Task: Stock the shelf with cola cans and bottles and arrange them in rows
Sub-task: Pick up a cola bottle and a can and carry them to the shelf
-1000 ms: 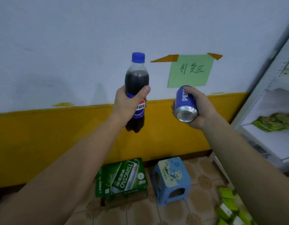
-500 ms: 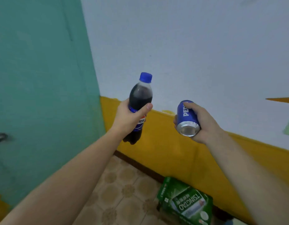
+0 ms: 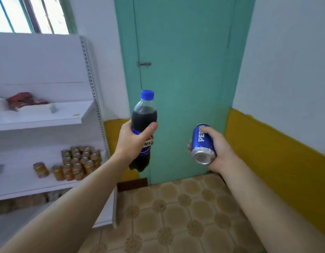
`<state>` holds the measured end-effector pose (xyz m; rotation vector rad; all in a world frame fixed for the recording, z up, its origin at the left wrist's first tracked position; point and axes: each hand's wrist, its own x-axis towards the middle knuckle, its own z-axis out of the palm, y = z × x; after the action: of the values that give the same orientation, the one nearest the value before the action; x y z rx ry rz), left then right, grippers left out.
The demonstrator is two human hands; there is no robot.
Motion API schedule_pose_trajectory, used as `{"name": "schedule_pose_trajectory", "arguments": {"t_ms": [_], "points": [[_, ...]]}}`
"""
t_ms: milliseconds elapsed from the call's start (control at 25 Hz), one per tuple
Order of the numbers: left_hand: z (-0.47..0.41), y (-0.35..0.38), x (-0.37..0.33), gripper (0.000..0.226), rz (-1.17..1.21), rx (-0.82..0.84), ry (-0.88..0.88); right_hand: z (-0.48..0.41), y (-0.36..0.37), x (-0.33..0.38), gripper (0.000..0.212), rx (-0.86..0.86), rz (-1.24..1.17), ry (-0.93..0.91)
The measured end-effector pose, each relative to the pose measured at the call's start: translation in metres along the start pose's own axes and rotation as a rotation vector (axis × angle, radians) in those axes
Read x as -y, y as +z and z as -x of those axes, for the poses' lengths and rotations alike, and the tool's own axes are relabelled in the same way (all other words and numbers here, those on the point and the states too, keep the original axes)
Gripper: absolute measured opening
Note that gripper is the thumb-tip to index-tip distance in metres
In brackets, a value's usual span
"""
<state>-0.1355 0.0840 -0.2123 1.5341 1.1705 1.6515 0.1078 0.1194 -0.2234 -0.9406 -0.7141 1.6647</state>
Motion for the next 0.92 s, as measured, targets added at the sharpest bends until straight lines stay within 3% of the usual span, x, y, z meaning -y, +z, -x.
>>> {"name": "schedule_pose_trajectory", "arguments": {"t_ms": [360, 560, 760, 920], "points": [[-0.051, -0.060, 0.024, 0.049, 0.063, -0.159, -0.023, -0.057, 0.076, -0.021, 0.043, 0.118, 0.079, 0.054], [-0.081, -0.102, 0.041, 0.053, -0.069, -0.222, -0.002, -0.120, 0.131, -0.032, 0.047, 0.254, 0.116, 0.126], [-0.068, -0.193, 0.040, 0.050, -0.306, -0.578, -0.010, -0.175, 0.254, -0.081, 0.041, 0.588, 0.228, 0.269], [0.003, -0.268, 0.007, 0.050, -0.485, -0.929, -0.041, -0.154, 0.355, -0.147, 0.032, 0.895, 0.249, 0.470]]}}
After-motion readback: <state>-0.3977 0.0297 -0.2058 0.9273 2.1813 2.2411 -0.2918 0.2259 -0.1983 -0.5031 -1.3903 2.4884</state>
